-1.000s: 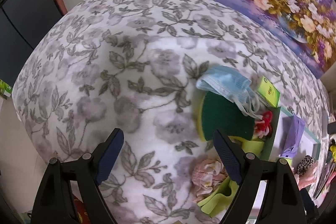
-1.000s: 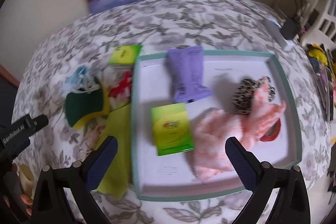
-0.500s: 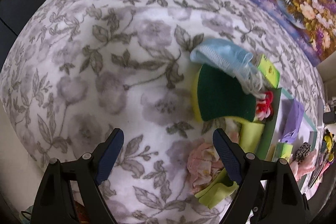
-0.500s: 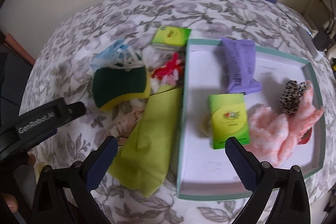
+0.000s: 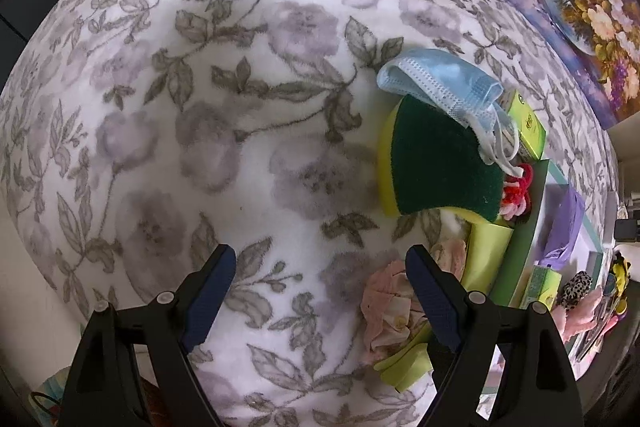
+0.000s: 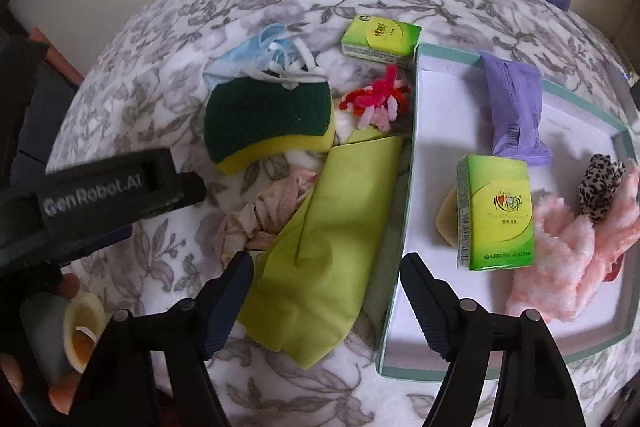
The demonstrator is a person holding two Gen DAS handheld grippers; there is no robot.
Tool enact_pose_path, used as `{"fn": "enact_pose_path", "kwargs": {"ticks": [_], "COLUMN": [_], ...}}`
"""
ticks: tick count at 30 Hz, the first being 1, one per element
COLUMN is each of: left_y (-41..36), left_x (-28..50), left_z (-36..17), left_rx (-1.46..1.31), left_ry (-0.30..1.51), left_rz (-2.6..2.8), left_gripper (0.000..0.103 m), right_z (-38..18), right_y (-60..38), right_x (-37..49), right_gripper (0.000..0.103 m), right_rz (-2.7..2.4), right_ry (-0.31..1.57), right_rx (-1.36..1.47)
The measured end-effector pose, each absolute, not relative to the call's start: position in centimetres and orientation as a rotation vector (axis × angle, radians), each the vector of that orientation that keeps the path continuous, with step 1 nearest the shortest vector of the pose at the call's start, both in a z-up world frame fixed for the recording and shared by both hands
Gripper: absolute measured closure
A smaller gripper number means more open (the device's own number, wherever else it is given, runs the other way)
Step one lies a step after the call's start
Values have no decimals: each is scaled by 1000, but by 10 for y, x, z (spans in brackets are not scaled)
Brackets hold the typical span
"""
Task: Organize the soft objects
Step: 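Grasp the lime-green cloth with the right gripper while the left gripper grasps the pink floral scrunchie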
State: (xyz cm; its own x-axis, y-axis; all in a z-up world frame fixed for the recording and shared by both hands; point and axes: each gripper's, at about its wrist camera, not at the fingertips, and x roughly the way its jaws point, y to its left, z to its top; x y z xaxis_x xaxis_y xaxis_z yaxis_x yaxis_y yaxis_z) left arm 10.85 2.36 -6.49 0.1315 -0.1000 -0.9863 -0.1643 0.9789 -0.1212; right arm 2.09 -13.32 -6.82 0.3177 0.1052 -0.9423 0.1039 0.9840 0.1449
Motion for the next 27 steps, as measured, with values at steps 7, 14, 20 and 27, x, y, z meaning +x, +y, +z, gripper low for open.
{"fn": "enact_pose_path", "kwargs": {"ticks": [7,14,20,27], "left_y": [24,24,20,13], "left_x": [108,107,109,108], "left_z": [-65,-67,-70,-73], "left_rx": [-228,-230,-227,-213], "left_ry": [1446,1453,1467,1480], "left_rz": [55,51,38,5], "left_gripper": [16,16,16,16], "right_z": [-66,-64,-81,-90], "right_y": [-134,-126,-122,-117], "right_x": [21,22,26,28], "right_gripper": [26,34,38,49], "right_rz": [9,43,55,72], "right_ry": [1238,1233,1279,1301], "right_rx": [186,166,159,139]}}
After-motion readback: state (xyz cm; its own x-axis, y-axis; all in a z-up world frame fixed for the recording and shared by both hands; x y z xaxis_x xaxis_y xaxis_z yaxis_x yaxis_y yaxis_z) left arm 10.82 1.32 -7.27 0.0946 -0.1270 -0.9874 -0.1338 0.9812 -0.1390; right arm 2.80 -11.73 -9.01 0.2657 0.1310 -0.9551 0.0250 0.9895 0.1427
